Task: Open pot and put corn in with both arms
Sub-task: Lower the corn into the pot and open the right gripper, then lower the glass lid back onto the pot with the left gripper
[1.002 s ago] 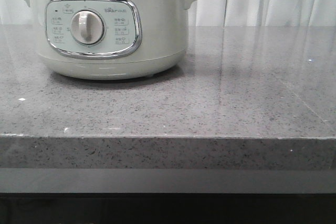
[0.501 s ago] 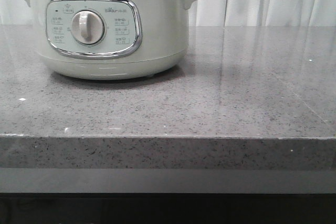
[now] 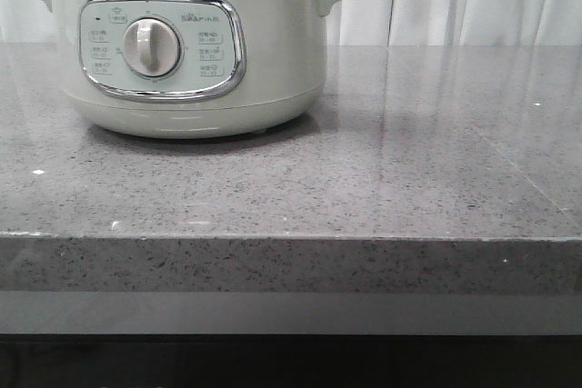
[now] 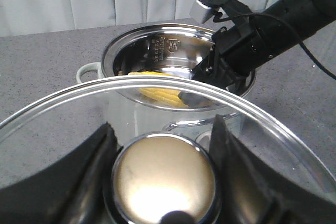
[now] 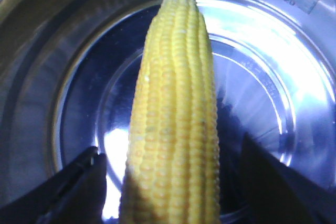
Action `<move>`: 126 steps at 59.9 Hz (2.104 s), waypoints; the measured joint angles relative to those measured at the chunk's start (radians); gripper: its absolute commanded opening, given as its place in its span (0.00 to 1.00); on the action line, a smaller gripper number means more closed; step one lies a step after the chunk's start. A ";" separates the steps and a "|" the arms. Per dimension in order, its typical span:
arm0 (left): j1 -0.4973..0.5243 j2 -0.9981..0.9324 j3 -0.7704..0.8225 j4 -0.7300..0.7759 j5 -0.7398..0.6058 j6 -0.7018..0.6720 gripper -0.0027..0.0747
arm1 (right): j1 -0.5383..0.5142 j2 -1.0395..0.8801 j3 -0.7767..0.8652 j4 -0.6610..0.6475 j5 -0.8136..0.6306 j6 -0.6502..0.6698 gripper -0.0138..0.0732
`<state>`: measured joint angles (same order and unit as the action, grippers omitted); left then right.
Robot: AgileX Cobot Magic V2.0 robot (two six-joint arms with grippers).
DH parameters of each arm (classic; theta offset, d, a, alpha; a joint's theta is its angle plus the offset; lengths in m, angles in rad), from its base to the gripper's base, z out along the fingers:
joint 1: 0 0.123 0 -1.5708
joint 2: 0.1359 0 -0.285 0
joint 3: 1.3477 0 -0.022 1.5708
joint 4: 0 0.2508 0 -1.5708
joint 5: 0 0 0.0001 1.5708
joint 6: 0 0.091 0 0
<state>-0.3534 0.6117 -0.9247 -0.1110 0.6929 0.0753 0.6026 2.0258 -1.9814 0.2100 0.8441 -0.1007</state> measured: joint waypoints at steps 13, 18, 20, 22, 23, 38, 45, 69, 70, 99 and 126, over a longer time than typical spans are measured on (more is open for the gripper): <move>0.000 0.000 0.000 0.000 0.000 0.000 0.35 | 0.000 0.000 0.000 0.000 -0.002 -0.009 0.84; 0.000 0.000 0.000 0.000 0.000 0.000 0.35 | 0.000 -0.010 0.000 0.000 0.002 -0.009 0.84; 0.000 0.000 0.000 0.000 0.000 0.000 0.35 | 0.000 -0.019 0.000 0.000 0.007 -0.009 0.84; 0.000 0.000 0.000 0.000 0.000 0.000 0.35 | 0.000 -0.029 0.000 -0.002 0.011 -0.009 0.84; 0.000 0.000 0.000 0.000 0.000 0.000 0.35 | 0.000 -0.039 0.000 -0.002 0.017 -0.009 0.84; 0.000 0.000 0.000 0.000 0.000 0.000 0.35 | -0.010 -0.216 0.025 -0.016 0.070 -0.009 0.84; 0.000 0.000 0.000 0.000 0.000 0.000 0.35 | -0.039 -0.324 0.112 -0.020 0.066 -0.009 0.84; 0.000 0.000 0.000 0.000 0.000 0.000 0.35 | -0.060 -0.797 0.595 -0.041 -0.138 -0.015 0.84; 0.000 0.000 0.000 0.000 0.000 0.000 0.35 | -0.060 -0.823 0.622 -0.043 -0.146 -0.015 0.84; 0.000 0.000 0.000 0.000 0.000 0.000 0.35 | -0.060 -1.322 1.066 -0.061 -0.187 -0.015 0.84; 0.000 0.000 0.000 0.000 0.000 0.000 0.35 | -0.060 -1.467 1.150 -0.061 -0.172 -0.017 0.84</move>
<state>-0.3534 0.6117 -0.9247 -0.1110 0.6929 0.0753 0.5429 0.5591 -0.8309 0.1486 0.6721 -0.1173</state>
